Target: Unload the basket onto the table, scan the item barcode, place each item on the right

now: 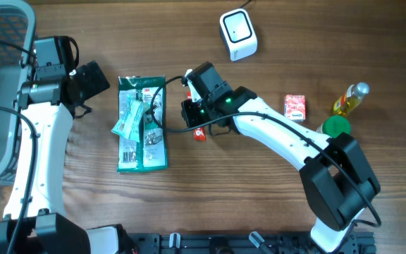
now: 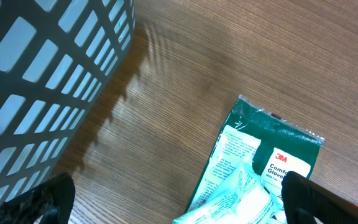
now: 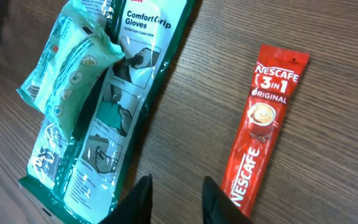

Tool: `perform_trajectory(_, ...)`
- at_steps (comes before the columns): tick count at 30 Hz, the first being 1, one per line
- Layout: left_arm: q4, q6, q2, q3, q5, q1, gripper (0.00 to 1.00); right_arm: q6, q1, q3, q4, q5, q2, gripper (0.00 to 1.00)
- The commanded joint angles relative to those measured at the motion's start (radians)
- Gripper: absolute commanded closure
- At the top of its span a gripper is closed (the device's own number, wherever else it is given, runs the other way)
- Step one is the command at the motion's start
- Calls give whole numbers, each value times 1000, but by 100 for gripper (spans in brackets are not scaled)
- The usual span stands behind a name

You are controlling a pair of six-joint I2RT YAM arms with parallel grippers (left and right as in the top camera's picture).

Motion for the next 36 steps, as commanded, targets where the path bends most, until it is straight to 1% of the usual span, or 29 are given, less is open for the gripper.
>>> perform_trajectory(1, 2, -13, -2, 6, -2, 6, 0, -10, -2, -2, 1, 33, 13, 69)
perform_trajectory(9, 2, -13, -2, 6, -2, 6, 0, -9, -2, -2, -23, 89, 23, 68)
perform_trajectory(16, 2, -13, -2, 6, -2, 6, 0, 3, 7, -2, -29, 92, 132, 69)
perform_trajectory(18, 2, -13, -2, 6, -2, 6, 0, 28, 8, -2, -33, 93, 151, 69)
perform_trajectory(20, 3, -13, -2, 6, -2, 6, 0, 66, 8, -2, -41, 92, 166, 75)
perform_trajectory(24, 2, -13, -2, 6, -2, 6, 0, 72, 9, -2, -53, 99, 168, 79)
perform_trajectory(28, 2, -13, -2, 6, -2, 6, 0, 72, 9, -2, -96, 168, 169, 76)
perform_trajectory(30, 2, -13, -2, 6, -2, 6, 0, 72, 9, -2, -105, 167, 169, 73)
perform_trajectory(36, 2, -13, -2, 6, -2, 6, 0, 17, 9, 72, -82, 167, 107, 69)
